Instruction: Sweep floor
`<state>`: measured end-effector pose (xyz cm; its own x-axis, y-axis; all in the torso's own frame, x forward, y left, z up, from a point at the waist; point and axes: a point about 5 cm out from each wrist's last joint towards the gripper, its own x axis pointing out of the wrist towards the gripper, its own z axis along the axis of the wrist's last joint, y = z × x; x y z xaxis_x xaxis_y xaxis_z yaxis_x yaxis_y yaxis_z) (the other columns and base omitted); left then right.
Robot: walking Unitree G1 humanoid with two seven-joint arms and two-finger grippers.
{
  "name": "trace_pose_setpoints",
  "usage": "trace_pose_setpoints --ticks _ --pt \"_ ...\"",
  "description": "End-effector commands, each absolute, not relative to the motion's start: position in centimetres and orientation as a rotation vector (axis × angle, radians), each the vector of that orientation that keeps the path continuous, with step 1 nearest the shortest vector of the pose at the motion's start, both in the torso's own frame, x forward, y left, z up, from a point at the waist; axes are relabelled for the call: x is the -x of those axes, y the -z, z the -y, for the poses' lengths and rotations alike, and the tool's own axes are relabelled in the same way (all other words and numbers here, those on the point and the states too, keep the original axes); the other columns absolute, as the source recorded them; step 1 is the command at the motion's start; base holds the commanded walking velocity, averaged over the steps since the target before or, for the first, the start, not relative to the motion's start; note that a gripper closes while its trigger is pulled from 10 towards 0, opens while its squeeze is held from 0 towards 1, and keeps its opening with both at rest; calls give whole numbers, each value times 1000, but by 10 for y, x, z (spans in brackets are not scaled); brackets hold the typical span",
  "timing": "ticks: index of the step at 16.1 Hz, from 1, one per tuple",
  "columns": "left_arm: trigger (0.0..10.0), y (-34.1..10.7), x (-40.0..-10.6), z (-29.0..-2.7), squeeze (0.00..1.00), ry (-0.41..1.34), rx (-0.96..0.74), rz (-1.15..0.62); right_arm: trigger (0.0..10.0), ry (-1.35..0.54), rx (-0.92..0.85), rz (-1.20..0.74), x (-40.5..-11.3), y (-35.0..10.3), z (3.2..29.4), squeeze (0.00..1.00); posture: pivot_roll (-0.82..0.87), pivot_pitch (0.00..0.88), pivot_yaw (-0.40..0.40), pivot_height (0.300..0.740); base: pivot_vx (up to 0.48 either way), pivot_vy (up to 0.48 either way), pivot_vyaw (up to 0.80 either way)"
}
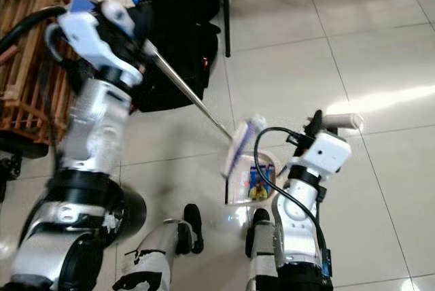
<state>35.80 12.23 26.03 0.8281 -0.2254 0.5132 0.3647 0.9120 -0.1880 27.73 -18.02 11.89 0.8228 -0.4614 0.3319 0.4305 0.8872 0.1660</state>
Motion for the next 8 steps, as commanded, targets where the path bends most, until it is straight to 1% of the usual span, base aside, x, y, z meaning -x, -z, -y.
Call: trace_pose_setpoints --ticks 1,4,5,6,7,8 --pt "10000 -278 -349 -132 0 317 319 544 10000 488 -91 365 -272 -119 187 0 33 254 98 740 0 0 0" --pt "10000 -290 -344 -139 0 331 299 536 10000 508 -99 370 -269 -125 196 0 28 249 103 740 0 0 0" --pt "10000 -288 -342 -143 0 327 219 523 10000 519 -135 375 -268 -131 201 0 23 247 105 740 0 0 0" --pt "10000 -275 -341 -148 0 317 126 473 10000 529 -183 369 -267 -142 205 0 16 245 105 740 0 0 0" --pt "10000 -267 -340 -150 0 314 101 447 10000 531 -210 367 -267 -148 206 0 4 245 103 740 0 0 0" --pt "10000 -250 -334 -151 0 318 31 402 10000 526 -255 376 -265 -165 209 0 -14 244 101 740 0 0 0"
